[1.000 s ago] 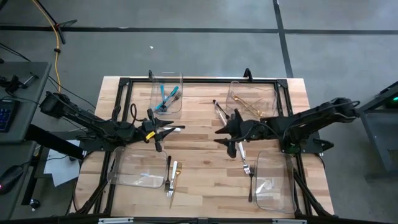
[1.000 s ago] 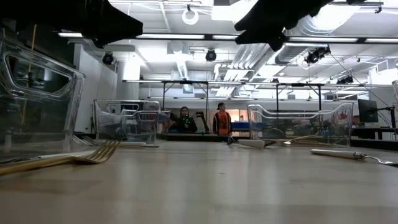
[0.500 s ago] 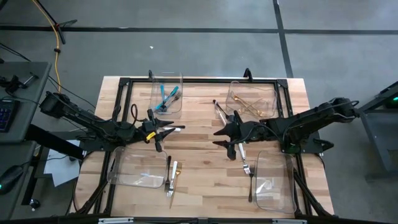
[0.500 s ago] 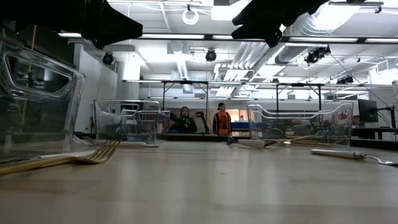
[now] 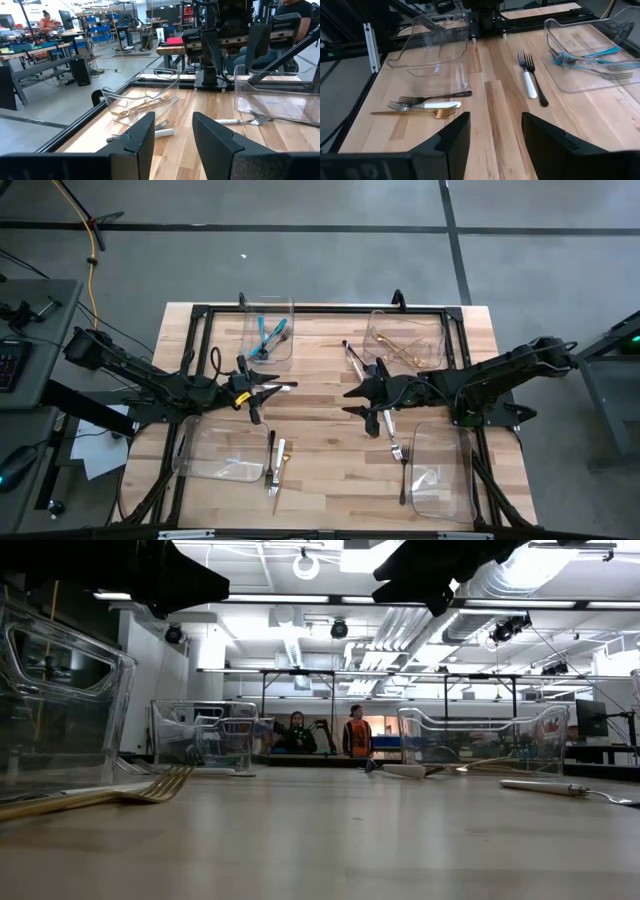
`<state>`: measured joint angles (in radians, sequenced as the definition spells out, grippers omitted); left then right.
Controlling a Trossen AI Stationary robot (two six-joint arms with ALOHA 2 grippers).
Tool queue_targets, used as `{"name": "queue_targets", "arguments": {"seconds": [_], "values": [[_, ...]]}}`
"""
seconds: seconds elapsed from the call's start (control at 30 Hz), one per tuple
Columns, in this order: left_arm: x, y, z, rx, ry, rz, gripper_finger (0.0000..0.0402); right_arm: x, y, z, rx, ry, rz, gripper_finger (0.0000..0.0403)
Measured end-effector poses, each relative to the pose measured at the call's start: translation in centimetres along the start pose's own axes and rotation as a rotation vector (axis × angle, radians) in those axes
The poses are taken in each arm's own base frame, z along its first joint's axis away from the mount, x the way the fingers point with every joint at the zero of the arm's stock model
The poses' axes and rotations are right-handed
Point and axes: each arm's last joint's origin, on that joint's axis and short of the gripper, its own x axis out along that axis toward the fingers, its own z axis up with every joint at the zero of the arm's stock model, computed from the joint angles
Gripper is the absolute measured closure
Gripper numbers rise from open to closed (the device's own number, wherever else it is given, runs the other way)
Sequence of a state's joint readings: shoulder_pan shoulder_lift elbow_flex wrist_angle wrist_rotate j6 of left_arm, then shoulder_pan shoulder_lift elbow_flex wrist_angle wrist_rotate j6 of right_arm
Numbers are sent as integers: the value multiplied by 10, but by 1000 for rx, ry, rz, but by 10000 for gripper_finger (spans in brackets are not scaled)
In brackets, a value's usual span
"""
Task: Sort silverware by color (type)
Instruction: Put the gold fork into the top right transparent bin
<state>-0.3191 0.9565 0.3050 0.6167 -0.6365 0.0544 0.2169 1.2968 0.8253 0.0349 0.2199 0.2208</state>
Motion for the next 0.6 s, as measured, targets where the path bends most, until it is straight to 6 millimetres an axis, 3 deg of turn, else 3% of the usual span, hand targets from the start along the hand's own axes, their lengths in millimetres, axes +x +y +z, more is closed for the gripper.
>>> {"name": "queue_targets", "arguments": {"seconds": [0.4,0.6], "values": [[0,0,0,0,0,-2,275,0,4,0,10,9,61,232],[0,0,0,18,1,0,275,21,32,-10,-44,-47,160,286]]}}
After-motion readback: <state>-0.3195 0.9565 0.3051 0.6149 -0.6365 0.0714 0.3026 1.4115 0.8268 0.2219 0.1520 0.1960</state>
